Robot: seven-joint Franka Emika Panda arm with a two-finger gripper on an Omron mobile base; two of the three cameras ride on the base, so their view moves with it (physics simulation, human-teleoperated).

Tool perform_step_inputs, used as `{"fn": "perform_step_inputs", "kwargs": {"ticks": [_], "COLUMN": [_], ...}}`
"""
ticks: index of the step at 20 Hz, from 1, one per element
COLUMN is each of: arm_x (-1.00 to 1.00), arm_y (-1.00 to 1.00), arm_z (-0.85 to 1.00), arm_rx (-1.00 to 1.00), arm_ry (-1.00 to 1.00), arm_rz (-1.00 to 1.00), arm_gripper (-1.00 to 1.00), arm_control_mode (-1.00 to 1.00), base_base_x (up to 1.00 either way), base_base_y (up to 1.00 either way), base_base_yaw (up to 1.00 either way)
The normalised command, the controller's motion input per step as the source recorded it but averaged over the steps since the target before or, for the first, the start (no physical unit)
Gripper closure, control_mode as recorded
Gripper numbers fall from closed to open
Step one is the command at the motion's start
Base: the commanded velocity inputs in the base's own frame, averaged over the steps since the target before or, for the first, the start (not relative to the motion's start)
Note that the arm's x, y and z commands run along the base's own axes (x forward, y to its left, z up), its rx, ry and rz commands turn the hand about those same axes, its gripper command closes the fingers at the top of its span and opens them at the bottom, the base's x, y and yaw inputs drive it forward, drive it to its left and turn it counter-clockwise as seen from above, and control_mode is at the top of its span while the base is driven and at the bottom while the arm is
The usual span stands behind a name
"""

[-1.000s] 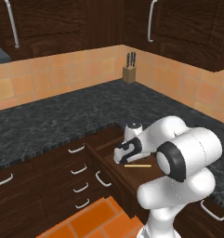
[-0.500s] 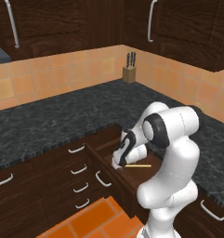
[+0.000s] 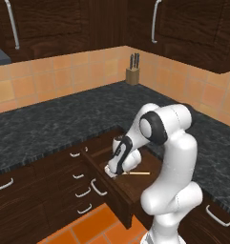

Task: Take a straw from the drawer in front and place it inside the glass cup on the dining counter.

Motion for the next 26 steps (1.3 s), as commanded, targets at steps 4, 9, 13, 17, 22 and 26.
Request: {"fn": "perform_step_inputs", "kwargs": {"ticks": [4,9,13,17,22,26], "arm_x": [-0.28,-0.38,0.00,0.06,0.08,0.16], "arm_y": [0.99,0.58,-0.45,-0.57,-0.27,0.00], "arm_z": [-0.01,0.10,0.07,0.00,-0.01,-0.06], "arm_rx": [0.00,-0.01,-0.08,-0.09,-0.06,0.00], "arm_ry": [0.00,-0.02,-0.04,-0.02,0.00,0.00], "arm_rz": [0.00,0.00,0.00,0.08,0.12,0.15], "arm_gripper": [-1.00,-1.00,-1.00,-1.00,-1.00,-1.00], "arm_control_mode": [-1.00,-1.00,-1.00,-1.00,-1.00,-1.00], "base_base_x": [0.00,0.00,0.00,0.00,0.00,0.00], "base_base_y": [0.00,0.00,0.00,0.00,0.00,0.00], "base_base_yaw": [0.00,0.00,0.00,0.00,0.00,0.00]}}
